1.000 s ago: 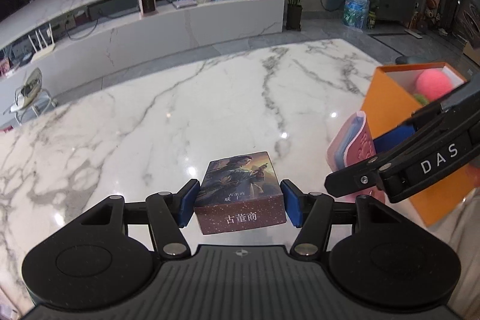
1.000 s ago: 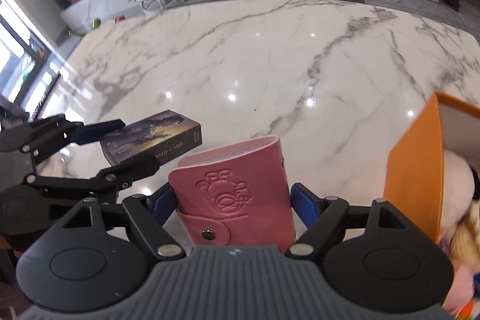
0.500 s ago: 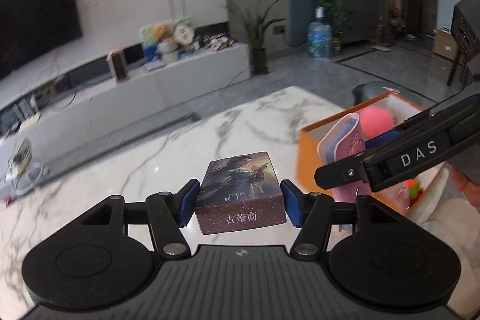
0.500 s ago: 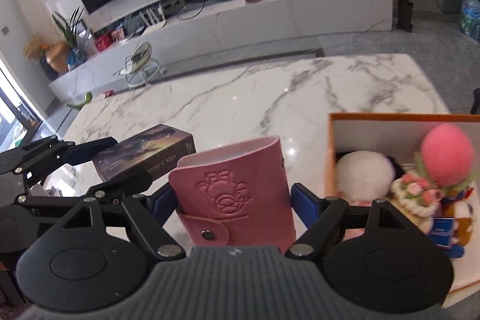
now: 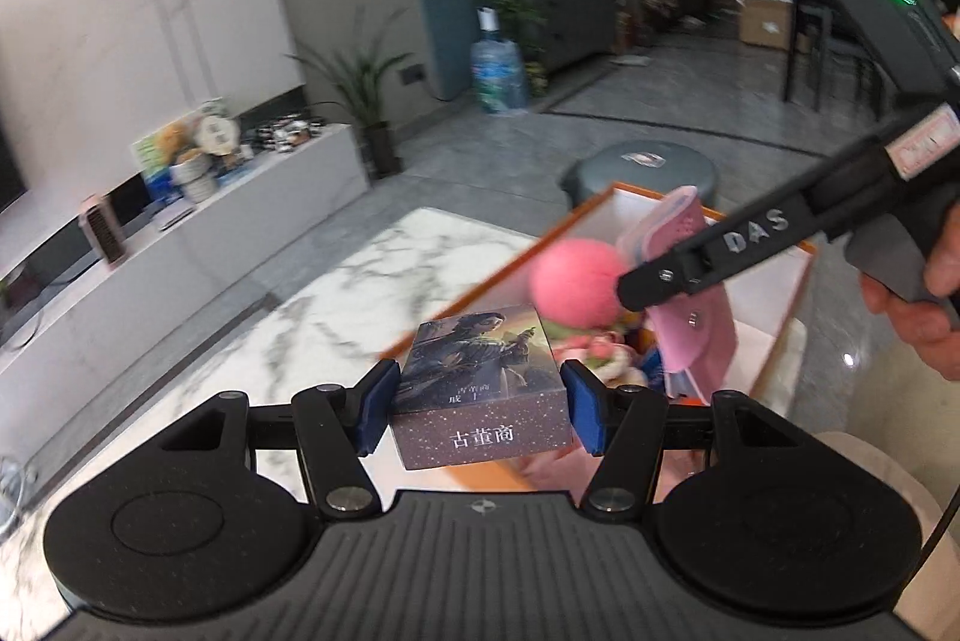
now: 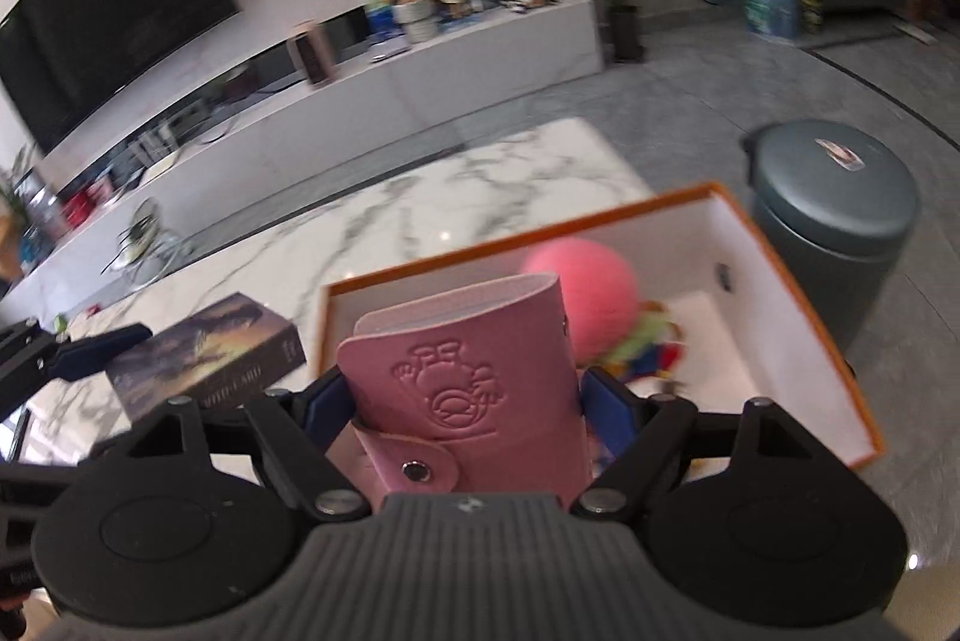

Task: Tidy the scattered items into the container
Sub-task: 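Carry the card deck and pink wallet over the orange box with both tools, then lower both tools into the box and open them to release deck and wallet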

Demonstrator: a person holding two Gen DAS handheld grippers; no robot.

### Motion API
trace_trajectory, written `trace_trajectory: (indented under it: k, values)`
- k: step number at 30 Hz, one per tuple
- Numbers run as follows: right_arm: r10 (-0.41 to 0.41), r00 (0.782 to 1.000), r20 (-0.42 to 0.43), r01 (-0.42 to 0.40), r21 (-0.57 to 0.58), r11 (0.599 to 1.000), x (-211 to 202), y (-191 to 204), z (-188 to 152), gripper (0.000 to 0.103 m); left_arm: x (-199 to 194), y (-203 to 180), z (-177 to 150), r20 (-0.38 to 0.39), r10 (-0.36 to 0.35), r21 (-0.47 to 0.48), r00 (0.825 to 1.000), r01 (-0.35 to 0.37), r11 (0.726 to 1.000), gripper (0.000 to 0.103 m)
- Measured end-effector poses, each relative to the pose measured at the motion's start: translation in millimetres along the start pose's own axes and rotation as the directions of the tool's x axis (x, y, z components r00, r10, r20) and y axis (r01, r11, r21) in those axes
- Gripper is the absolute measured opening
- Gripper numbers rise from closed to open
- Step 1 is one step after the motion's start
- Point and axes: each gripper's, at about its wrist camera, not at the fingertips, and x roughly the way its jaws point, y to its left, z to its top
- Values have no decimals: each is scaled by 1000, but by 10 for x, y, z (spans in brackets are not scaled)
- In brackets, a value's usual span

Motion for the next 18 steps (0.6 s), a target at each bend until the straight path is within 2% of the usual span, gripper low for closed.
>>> trace_trajectory:
  k: [8, 18]
  values:
    - [-19, 997, -69, 22, 50, 998, 409, -305, -66, 82, 473, -273, -26, -61, -40, 51, 997, 43, 998, 68]
    - [-28, 991, -128, 34, 50, 998, 746, -412, -130, 83, 732, -356, -174, -131, -65, 49, 989, 72, 996, 68]
